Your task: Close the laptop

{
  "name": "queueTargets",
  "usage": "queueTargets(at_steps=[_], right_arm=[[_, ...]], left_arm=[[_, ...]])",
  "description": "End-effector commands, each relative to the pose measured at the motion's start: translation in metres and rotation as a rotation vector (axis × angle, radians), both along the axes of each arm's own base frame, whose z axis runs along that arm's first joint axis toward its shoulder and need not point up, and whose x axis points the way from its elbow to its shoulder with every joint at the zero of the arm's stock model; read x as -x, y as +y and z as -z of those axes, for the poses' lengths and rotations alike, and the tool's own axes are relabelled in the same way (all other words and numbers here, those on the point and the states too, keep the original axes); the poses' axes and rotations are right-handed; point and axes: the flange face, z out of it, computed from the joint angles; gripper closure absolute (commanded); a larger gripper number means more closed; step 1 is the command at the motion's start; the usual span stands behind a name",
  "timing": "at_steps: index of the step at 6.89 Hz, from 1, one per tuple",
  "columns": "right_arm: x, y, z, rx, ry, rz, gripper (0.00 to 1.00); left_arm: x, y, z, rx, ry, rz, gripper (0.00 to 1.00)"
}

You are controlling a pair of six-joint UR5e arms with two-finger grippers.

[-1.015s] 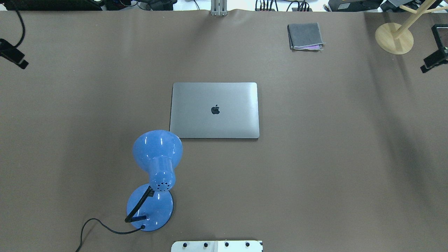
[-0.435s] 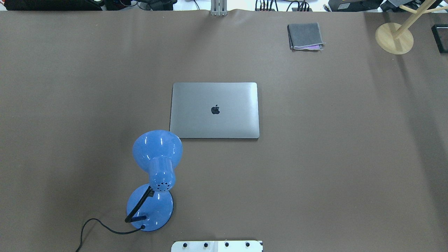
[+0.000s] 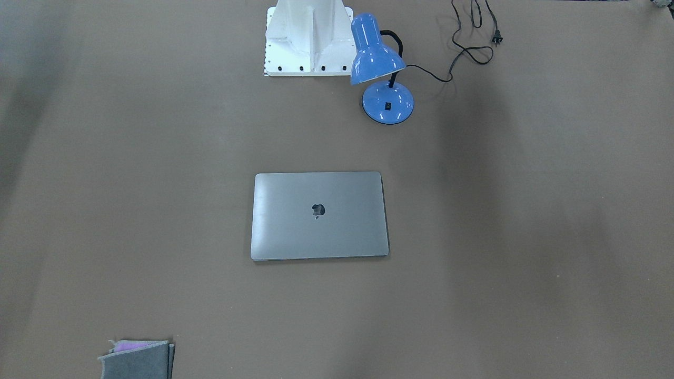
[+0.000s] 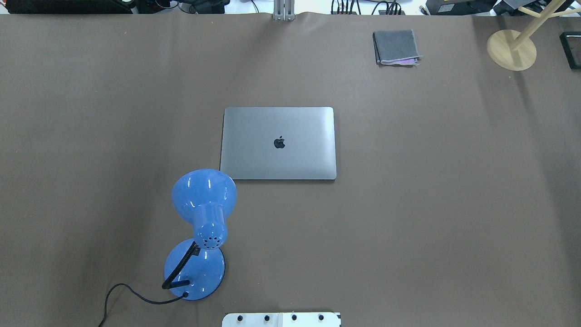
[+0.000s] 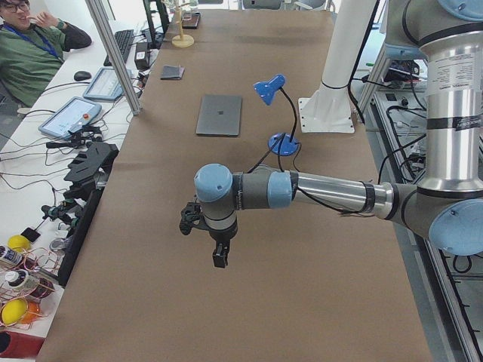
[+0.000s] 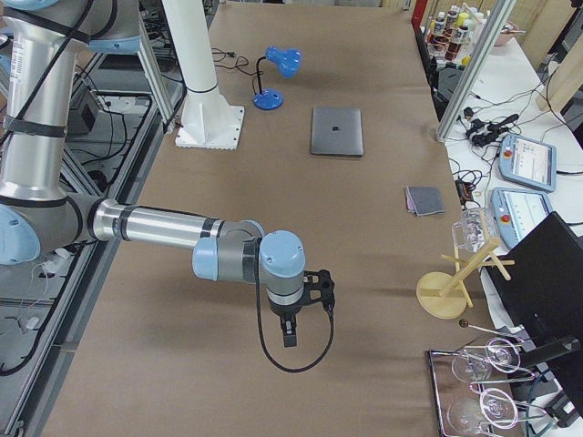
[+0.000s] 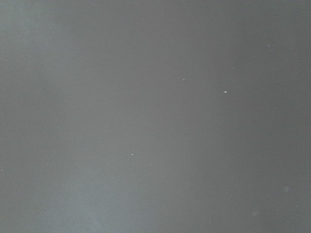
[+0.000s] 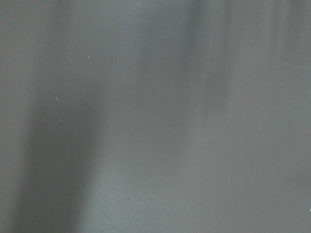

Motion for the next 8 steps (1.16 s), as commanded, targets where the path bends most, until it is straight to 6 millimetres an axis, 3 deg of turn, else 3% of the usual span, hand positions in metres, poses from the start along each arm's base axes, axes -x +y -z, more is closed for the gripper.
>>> queueTargets(at_steps=[1,3,5,8], right_arm=[[0.005,0.000,-0.007,-0.009,0.002,0.007,0.00],[0.033,-0.027,0.016,-0.010,-0.004,0.039,0.00],[0.044,-0.043,0.080,0.095,-0.017,0.041,0.00],[0.051,-0.034,0.086,0.133,-0.113,0.044,0.00]], left_arm=[[0.004,0.010,-0.007,0.020,0.007,0.013,0.02],[0.004,0.021,-0.011,0.032,0.008,0.015,0.02],[0.003,0.031,-0.014,0.035,0.010,0.008,0.02],[0.002,0.040,-0.005,0.013,0.009,0.004,0.02]])
